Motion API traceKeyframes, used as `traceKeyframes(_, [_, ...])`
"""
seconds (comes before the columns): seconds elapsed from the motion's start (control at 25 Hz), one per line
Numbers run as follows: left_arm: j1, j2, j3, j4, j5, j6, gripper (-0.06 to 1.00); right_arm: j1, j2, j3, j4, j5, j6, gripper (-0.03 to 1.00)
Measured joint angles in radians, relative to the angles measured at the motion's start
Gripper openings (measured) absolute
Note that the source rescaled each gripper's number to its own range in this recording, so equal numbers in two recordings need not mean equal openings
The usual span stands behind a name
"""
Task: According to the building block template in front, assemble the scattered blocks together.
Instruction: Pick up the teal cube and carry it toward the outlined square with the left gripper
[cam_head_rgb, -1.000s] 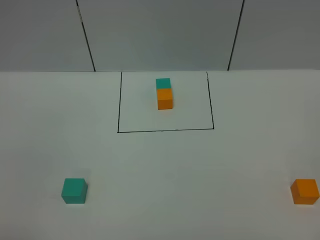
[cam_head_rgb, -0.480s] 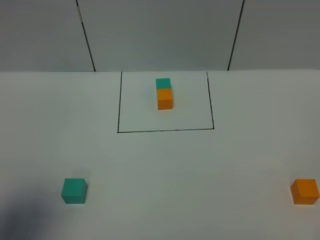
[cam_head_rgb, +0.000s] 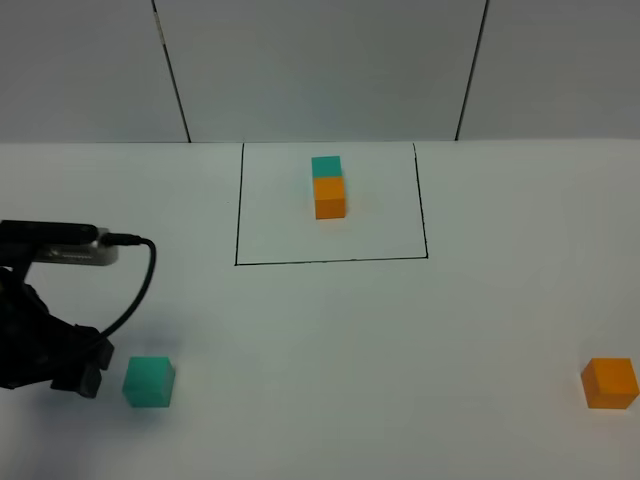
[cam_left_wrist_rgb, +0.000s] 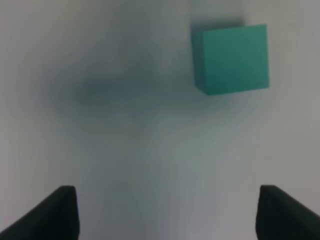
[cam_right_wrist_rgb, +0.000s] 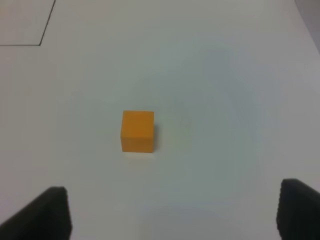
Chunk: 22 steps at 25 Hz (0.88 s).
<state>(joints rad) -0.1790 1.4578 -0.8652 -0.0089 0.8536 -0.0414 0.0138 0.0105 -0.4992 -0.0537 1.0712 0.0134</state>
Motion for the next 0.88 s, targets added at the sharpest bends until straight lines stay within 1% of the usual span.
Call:
traceKeyframes(0.08, [-0.026, 0.065, -0.014, 0.035, -0.011, -0.015, 0.71, 0.0, 0.0, 0.0, 0.0, 0.0, 0.0, 0.7])
traceKeyframes(0.16, [-0.043, 0.105, -0.04, 0.042, -0.031, -0.02, 0.78, 0.0, 0.0, 0.0, 0.0, 0.0, 0.0, 0.7])
traceKeyframes(0.28, [-0.069, 0.136, -0.094, 0.026, -0.053, -0.021, 0.87, 0.0, 0.0, 0.0, 0.0, 0.0, 0.0, 0.7])
traceKeyframes(0.36, [-0.094, 0.147, -0.132, 0.017, -0.057, -0.022, 0.91, 0.0, 0.0, 0.0, 0.0, 0.0, 0.0, 0.7])
traceKeyframes(0.48, [-0.136, 0.174, -0.171, -0.002, -0.059, -0.023, 0.92, 0.0, 0.0, 0.0, 0.0, 0.0, 0.0, 0.7])
traceKeyframes(0.6, [-0.166, 0.219, -0.184, -0.006, -0.059, -0.047, 0.92, 0.0, 0.0, 0.0, 0.0, 0.0, 0.0, 0.7])
traceKeyframes(0.72, [-0.167, 0.259, -0.186, -0.006, -0.059, -0.081, 0.92, 0.0, 0.0, 0.0, 0.0, 0.0, 0.0, 0.7])
traceKeyframes(0.88, [-0.167, 0.29, -0.186, -0.003, -0.064, -0.095, 0.92, 0.0, 0.0, 0.0, 0.0, 0.0, 0.0, 0.7])
